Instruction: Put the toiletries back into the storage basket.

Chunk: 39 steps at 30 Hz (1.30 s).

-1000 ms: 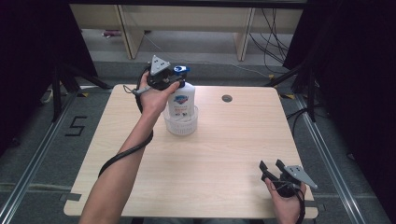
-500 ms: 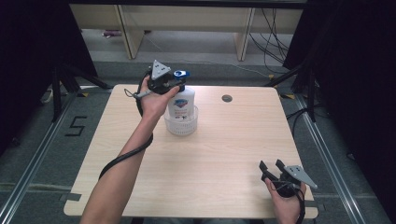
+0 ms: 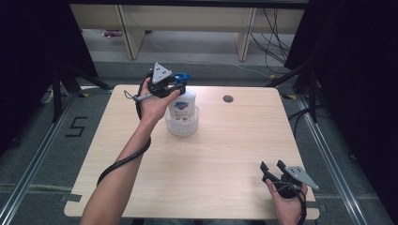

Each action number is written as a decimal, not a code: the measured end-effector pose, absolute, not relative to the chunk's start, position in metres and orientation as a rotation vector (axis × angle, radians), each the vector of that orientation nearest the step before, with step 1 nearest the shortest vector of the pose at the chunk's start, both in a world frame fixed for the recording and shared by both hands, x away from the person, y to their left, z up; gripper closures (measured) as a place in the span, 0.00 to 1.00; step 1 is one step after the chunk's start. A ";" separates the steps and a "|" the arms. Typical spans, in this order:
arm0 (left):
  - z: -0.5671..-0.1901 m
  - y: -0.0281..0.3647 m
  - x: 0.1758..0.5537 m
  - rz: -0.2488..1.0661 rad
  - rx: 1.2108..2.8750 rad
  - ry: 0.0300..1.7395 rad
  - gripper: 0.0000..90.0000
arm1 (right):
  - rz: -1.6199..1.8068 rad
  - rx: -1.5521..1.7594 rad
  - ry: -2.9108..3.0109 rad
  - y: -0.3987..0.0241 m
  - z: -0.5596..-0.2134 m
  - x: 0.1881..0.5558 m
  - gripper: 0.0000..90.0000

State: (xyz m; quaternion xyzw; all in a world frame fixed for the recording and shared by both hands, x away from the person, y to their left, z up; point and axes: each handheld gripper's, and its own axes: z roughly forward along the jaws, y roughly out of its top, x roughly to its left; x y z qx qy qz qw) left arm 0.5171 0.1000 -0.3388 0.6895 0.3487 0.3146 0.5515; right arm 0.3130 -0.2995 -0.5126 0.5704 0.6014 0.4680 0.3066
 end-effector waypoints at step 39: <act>-0.360 0.133 0.451 0.747 1.614 0.785 0.27 | 1.259 1.471 1.590 -0.299 -0.514 0.315 0.34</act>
